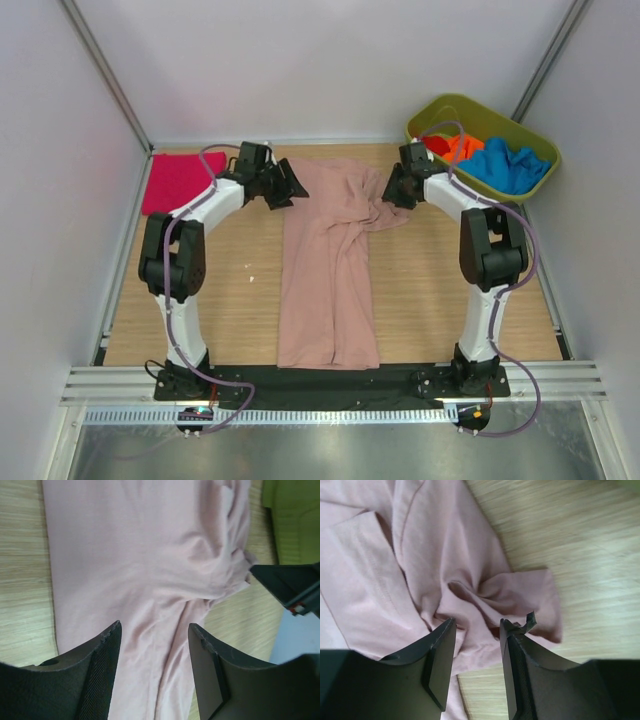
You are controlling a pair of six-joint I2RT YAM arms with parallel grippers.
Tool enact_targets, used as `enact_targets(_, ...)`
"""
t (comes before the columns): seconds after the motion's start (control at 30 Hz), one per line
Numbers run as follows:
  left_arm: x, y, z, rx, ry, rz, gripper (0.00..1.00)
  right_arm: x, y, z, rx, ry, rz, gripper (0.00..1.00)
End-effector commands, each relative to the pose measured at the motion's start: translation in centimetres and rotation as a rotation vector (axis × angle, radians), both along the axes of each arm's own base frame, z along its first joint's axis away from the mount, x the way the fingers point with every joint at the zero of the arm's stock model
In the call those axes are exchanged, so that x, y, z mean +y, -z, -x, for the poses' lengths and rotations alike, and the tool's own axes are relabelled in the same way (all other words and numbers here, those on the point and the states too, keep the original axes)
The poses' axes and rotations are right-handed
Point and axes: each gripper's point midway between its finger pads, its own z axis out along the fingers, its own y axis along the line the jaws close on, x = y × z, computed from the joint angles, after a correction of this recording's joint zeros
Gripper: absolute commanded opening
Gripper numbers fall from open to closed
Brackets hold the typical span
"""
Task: Fold and stack the t-shirts
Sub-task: Fold the tshirt
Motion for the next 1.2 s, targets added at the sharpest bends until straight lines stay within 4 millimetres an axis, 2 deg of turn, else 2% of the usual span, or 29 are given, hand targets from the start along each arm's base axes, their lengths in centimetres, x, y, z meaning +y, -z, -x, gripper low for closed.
enact_targets(0.0, -0.1, -3.5, 0.9, -0.070, 0.036, 0.020, 0.57, 2.1, -2.5, -2.4, -0.101, -0.121, -0.039, 0.45)
enact_targets(0.17, 0.5, -3.6, 1.9, -0.072, 0.043, -0.012, 0.57, 1.3, -1.1, -2.8, -0.085, -0.199, 0.043, 0.46)
enact_targets(0.3, 0.7, -3.6, 2.1, -0.071, 0.048, -0.024, 0.57, 1.9, -0.4, -3.4, -0.064, -0.260, 0.024, 0.48)
enact_targets(0.4, 0.9, -3.6, 2.3, -0.068, 0.048, -0.029, 0.57, 1.9, 0.7, -2.9, -0.029, -0.267, 0.026, 0.48)
enact_targets(0.6, 1.1, -3.2, 2.5, -0.064, 0.046, -0.042, 0.57, 0.7, 1.1, -2.0, -0.011, -0.242, 0.075, 0.48)
enact_targets(0.67, 1.1, -3.0, 2.5, -0.060, 0.045, -0.044, 0.57, 0.5, 1.1, -1.9, -0.017, -0.241, 0.080, 0.43)
enact_targets(0.7, 1.1, -2.9, 2.4, -0.057, 0.043, -0.043, 0.57, 0.6, 1.1, -1.7, -0.016, -0.242, 0.086, 0.31)
enact_targets(0.77, 1.1, -2.6, 2.5, -0.047, 0.040, -0.043, 0.57, 0.3, 0.2, -1.8, -0.040, -0.234, 0.088, 0.14)
enact_targets(0.8, 1.1, -2.4, 2.5, -0.040, 0.037, -0.044, 0.57, 0.2, 0.4, -1.4, -0.035, -0.233, 0.095, 0.02)
enact_targets(0.83, 1.2, -2.3, 2.5, -0.038, 0.033, -0.044, 0.57, 0.1, -0.5, -1.4, -0.059, -0.229, 0.094, 0.01)
enact_targets(0.9, 1.2, -2.1, 2.6, -0.032, 0.031, -0.046, 0.57, -0.1, -0.6, -0.9, -0.060, -0.219, 0.090, 0.01)
enact_targets(0.97, 1.2, -1.9, 2.7, -0.028, 0.028, -0.047, 0.57, -0.5, -2.1, -0.7, -0.096, -0.203, 0.082, 0.01)
enact_targets(1.03, 1.3, -1.8, 2.8, -0.022, 0.026, -0.046, 0.57, -0.9, -2.4, -0.2, -0.105, -0.179, 0.071, 0.01)
enact_targets(1.07, 1.3, -1.8, 2.9, -0.022, 0.026, -0.046, 0.57, -1.1, -3.6, 0.0, -0.130, -0.169, 0.065, 0.01)
enact_targets(1.17, 1.3, -1.8, 2.9, -0.018, 0.022, -0.045, 0.57, -1.4, -4.2, 0.8, -0.149, -0.157, 0.056, 0.01)
